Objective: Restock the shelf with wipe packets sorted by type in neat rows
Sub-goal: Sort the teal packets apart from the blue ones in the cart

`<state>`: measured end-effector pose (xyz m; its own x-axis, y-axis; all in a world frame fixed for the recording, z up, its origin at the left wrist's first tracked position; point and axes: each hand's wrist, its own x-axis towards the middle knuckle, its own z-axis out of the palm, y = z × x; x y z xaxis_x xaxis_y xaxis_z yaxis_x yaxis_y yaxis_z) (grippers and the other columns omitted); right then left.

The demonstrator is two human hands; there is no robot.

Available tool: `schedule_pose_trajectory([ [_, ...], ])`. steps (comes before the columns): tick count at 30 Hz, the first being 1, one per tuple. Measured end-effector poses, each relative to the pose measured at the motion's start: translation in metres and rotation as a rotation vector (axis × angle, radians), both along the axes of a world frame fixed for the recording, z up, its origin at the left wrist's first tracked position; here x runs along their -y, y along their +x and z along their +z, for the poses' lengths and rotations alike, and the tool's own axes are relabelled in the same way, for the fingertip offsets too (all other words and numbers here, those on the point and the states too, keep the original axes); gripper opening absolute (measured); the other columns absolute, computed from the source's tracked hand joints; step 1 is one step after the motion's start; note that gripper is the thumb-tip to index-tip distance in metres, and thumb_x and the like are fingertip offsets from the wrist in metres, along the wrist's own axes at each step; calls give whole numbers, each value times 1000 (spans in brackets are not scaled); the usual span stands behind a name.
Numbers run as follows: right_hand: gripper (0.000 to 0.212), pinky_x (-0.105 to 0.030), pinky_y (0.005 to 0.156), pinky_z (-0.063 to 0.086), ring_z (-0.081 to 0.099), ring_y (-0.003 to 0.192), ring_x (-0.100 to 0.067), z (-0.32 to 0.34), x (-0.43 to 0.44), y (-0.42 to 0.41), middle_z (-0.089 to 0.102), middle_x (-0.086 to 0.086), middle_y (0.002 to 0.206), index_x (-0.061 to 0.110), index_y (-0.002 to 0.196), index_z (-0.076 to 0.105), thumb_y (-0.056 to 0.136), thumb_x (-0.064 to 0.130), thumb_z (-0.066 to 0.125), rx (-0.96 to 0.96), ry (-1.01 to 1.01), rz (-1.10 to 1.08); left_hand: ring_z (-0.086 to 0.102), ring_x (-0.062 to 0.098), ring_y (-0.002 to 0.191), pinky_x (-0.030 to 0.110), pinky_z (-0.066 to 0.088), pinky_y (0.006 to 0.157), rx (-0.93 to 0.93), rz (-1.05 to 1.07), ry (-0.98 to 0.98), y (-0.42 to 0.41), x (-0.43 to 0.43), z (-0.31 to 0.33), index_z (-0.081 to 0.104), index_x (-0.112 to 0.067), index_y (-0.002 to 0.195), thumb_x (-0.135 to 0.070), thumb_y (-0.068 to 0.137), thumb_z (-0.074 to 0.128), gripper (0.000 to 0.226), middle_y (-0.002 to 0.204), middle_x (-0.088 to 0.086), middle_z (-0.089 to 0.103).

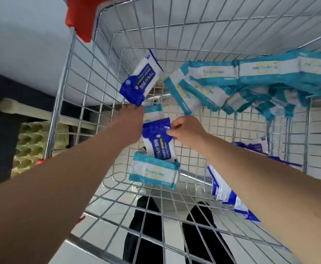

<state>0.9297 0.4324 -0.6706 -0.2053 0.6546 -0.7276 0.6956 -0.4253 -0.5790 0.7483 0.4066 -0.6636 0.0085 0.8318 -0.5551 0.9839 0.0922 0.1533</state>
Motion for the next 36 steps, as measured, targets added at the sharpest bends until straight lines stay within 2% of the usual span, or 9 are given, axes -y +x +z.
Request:
schedule_pose_trajectory([
  [2,10,-42,80,57,67,85,-25,5,-7,9,67,-14,91,-2,92,66,85,5,65,24,4,-40,47,33,114,45,44,94,-67,-29,-1,3,2,-2,41,-8,130,-20,85,65,53,125,16,47],
  [9,16,-58,79,55,69,86,-41,14,-31,54,67,-23,84,8,73,54,89,5,57,30,10,-208,40,30,126,45,37,102,-102,-106,-115,14,8,14,41,-14,129,-57,76,68,74,140,10,35],
  [11,22,-59,80,54,67,84,-42,16,-29,58,64,-23,80,10,70,49,91,4,53,34,-8,-209,36,31,129,46,32,106,-121,-169,-169,21,14,18,38,-16,130,-70,63,71,92,141,10,31],
  [14,20,-59,78,54,67,91,-45,15,-24,56,66,-31,97,12,73,49,91,4,51,3,-40,-213,41,30,124,44,35,105,-225,-343,-198,28,24,15,26,-15,137,-72,51,76,115,137,10,35],
  [17,14,-52,80,57,69,90,-34,12,-18,54,68,-21,98,14,80,52,86,5,62,-46,-52,-212,41,30,122,42,39,100,-296,-418,-166,31,27,9,25,-14,138,-71,48,78,119,139,10,29],
  [20,18,-47,79,58,67,74,-18,9,-14,54,69,-8,84,6,93,65,77,2,72,-68,-25,-125,49,28,113,39,47,92,-273,-426,-204,34,30,7,29,-14,133,-63,50,82,110,132,8,32],
  [25,20,-47,84,56,66,81,-21,16,-19,50,70,-9,86,10,95,68,79,-3,66,-114,35,-108,59,24,97,39,53,87,-77,-264,-307,33,24,17,52,-15,121,-39,64,84,70,120,3,39],
  [30,23,-11,65,46,58,71,-8,31,-39,32,70,-10,90,8,99,70,81,-4,61,-142,197,-24,56,23,94,32,47,78,3,51,-241,15,11,44,50,-10,116,-21,82,69,40,110,6,57],
  [36,28,-23,69,42,62,90,-18,36,-82,-14,69,-7,104,7,112,68,86,4,60,-87,426,195,50,16,67,24,39,52,157,554,-136,-2,-2,84,35,-4,104,-11,92,52,22,82,5,48],
])
